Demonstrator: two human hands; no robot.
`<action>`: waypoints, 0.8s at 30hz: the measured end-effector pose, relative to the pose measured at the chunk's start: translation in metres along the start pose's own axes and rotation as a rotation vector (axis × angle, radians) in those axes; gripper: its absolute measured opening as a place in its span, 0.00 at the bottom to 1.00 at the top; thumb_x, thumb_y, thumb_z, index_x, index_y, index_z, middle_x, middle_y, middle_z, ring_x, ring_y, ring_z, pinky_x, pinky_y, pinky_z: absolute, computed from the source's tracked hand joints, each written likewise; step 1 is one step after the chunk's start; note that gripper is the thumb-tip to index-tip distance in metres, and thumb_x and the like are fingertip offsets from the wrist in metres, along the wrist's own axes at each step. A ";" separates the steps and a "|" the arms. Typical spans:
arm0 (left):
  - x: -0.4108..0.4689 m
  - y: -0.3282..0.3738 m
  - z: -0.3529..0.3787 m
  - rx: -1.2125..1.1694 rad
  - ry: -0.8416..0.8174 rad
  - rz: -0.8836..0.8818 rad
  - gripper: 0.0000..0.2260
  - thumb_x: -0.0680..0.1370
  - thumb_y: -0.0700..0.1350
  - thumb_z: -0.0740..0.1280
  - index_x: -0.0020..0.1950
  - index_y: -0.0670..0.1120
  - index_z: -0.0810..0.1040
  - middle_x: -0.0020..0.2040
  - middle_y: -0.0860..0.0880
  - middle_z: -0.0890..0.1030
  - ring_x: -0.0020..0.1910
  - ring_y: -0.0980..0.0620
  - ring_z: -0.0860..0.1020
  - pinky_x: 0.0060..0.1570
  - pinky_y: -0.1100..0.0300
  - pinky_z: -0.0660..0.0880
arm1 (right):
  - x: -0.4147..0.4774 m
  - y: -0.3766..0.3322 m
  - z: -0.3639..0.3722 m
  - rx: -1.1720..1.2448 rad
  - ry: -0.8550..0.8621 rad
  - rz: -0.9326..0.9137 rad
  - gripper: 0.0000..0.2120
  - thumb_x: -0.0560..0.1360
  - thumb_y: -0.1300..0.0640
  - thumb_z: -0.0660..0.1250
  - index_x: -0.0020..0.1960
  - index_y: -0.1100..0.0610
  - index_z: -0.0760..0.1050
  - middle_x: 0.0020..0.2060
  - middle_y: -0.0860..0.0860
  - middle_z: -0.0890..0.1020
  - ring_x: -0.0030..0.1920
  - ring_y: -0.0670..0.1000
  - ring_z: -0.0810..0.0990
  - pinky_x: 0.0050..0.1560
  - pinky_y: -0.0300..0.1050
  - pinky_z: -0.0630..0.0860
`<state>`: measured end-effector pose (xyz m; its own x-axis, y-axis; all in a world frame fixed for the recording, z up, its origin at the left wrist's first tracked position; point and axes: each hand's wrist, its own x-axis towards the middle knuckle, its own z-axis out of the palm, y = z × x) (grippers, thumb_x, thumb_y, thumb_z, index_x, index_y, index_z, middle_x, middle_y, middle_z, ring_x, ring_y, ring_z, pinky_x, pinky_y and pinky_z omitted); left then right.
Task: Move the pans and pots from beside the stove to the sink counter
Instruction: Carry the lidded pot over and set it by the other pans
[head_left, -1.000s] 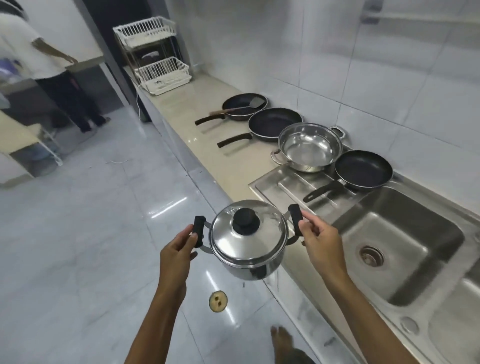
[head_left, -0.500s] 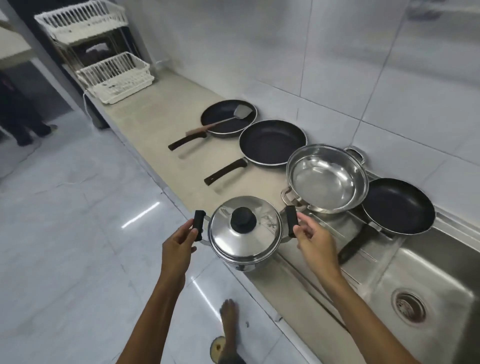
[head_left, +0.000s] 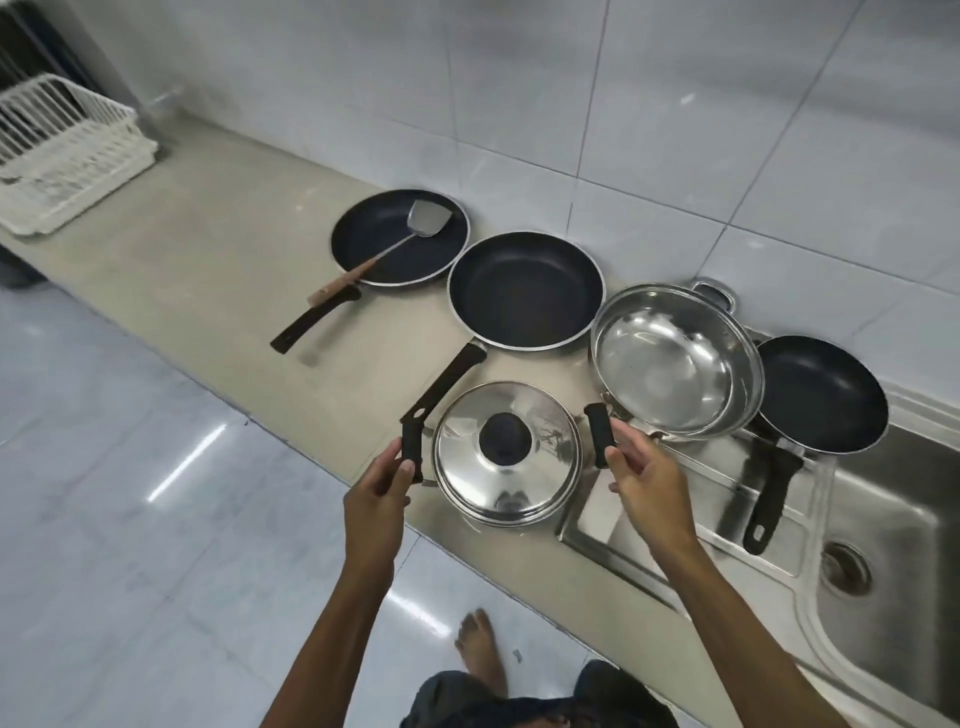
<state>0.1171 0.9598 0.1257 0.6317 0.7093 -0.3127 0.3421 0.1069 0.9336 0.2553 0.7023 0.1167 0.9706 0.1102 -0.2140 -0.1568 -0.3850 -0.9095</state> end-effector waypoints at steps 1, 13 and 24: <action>0.004 0.000 0.000 0.000 -0.012 -0.001 0.15 0.81 0.43 0.67 0.67 0.52 0.79 0.59 0.52 0.85 0.56 0.56 0.83 0.49 0.57 0.79 | 0.002 -0.001 0.002 -0.005 0.012 0.002 0.19 0.80 0.62 0.67 0.70 0.49 0.77 0.55 0.49 0.86 0.56 0.44 0.84 0.58 0.61 0.81; 0.026 0.001 0.007 0.002 -0.072 -0.022 0.17 0.81 0.44 0.68 0.70 0.51 0.78 0.64 0.51 0.82 0.60 0.52 0.80 0.57 0.49 0.79 | 0.009 -0.004 0.014 0.031 0.116 0.042 0.20 0.81 0.64 0.66 0.70 0.50 0.77 0.55 0.52 0.86 0.52 0.42 0.85 0.54 0.55 0.84; 0.027 -0.013 0.009 0.057 -0.050 0.021 0.18 0.80 0.50 0.68 0.70 0.57 0.76 0.64 0.49 0.83 0.60 0.51 0.81 0.56 0.46 0.82 | 0.002 -0.007 0.018 -0.037 0.137 0.012 0.18 0.82 0.58 0.65 0.71 0.50 0.75 0.53 0.38 0.83 0.52 0.50 0.84 0.49 0.60 0.83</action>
<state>0.1363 0.9716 0.1037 0.6726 0.6754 -0.3024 0.3662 0.0513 0.9291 0.2547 0.7213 0.1162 0.9849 -0.0199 -0.1720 -0.1644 -0.4189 -0.8930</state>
